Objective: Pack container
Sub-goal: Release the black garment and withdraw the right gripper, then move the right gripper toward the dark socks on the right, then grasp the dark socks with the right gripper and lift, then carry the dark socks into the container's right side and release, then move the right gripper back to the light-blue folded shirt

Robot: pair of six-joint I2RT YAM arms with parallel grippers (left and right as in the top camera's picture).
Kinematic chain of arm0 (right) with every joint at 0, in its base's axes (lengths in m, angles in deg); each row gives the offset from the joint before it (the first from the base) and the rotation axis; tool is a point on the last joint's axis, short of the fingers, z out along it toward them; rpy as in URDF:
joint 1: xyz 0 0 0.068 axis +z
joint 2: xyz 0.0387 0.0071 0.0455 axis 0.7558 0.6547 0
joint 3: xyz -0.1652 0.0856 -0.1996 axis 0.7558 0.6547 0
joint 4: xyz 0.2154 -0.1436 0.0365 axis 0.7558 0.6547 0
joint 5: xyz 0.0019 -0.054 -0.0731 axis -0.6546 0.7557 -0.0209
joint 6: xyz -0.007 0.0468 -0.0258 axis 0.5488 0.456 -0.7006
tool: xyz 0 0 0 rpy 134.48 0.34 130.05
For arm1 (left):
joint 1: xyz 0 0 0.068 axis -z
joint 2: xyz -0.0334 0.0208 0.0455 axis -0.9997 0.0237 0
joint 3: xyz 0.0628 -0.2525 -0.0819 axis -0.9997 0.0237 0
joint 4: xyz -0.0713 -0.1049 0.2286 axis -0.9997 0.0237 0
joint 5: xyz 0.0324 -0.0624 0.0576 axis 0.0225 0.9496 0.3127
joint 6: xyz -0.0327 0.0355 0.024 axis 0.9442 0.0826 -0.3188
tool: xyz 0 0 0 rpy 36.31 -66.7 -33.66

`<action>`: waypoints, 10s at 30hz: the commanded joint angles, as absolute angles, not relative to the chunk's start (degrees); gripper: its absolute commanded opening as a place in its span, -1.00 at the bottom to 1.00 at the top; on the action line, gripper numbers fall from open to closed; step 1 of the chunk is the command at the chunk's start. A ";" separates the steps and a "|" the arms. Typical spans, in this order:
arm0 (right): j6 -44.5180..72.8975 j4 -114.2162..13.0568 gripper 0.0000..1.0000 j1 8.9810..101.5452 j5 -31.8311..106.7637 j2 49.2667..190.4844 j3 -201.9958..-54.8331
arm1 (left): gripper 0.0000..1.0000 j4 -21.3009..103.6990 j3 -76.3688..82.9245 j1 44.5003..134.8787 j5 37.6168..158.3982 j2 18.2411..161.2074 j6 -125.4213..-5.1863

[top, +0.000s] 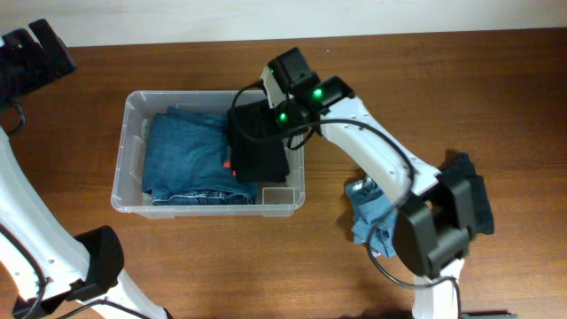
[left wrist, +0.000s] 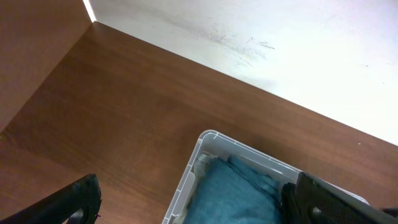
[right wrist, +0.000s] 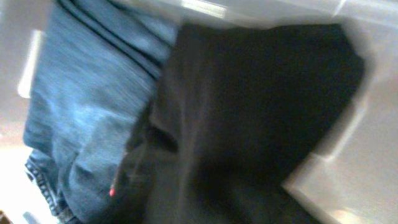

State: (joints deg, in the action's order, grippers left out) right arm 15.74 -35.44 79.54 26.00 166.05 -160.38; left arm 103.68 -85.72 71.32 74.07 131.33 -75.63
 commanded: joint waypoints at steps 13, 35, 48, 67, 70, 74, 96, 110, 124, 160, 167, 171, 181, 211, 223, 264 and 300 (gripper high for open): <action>14.23 -29.80 -0.74 84.34 36.19 167.73 -160.56 | 0.99 103.68 -86.01 71.17 74.05 131.48 -75.92; 13.91 -21.70 -0.73 85.96 43.44 173.46 -175.44 | 0.99 103.68 -86.01 71.17 74.05 131.48 -75.92; 15.28 -20.82 -0.73 88.41 41.28 188.63 -172.53 | 0.99 103.68 -86.01 71.17 74.05 131.48 -75.92; 17.45 12.82 0.97 69.13 42.42 176.12 -227.24 | 0.99 103.68 -86.01 71.17 74.05 131.48 -75.92; 16.59 13.97 0.97 55.49 31.58 175.88 -228.71 | 0.99 103.68 -86.01 71.17 74.05 131.48 -75.92; 17.91 13.95 0.97 37.94 23.01 175.95 -225.78 | 0.99 103.68 -86.01 71.17 74.05 131.48 -75.92; 9.91 13.78 0.97 12.11 35.84 141.90 -197.69 | 0.99 103.68 -86.01 71.17 74.05 131.48 -75.92; 5.10 2.24 0.97 9.48 38.59 135.27 -176.25 | 0.99 103.68 -86.01 71.17 74.05 131.48 -75.92; 9.36 -25.04 0.97 7.89 38.50 134.79 -135.31 | 0.99 103.68 -86.01 71.17 74.05 131.48 -75.92; 3.06 -20.82 0.80 3.76 22.88 160.82 -128.75 | 0.99 103.68 -86.01 71.69 74.05 131.50 -75.92; 1.97 -29.00 0.57 3.76 16.47 160.82 -119.84 | 0.99 103.68 -86.01 71.69 74.05 131.50 -75.92; 1.97 -35.29 0.18 3.76 15.10 160.80 -115.42 | 0.99 103.68 -86.01 71.71 74.05 131.50 -75.92; 1.99 -36.27 -0.83 3.76 8.21 155.38 -116.25 | 0.99 103.68 -86.01 71.82 74.07 131.55 -75.92; 30.84 -64.32 -0.92 74.49 15.36 150.66 -132.38 | 0.99 103.68 -86.01 71.82 74.05 131.55 -75.92; 21.21 -48.71 0.31 74.31 31.99 149.79 -143.99 | 0.99 103.68 -86.01 71.82 74.05 131.55 -75.92; 8.46 -10.35 0.86 71.78 42.72 161.20 -187.75 | 0.99 103.68 -86.01 71.82 74.05 131.55 -75.92; -4.19 -29.19 0.97 27.34 15.23 145.33 -108.32 | 0.99 103.68 -86.01 71.82 74.05 131.55 -75.92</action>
State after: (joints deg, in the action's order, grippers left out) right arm -3.14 -26.42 27.12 22.13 144.56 -111.31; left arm 103.68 -85.72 71.65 74.07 131.33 -75.61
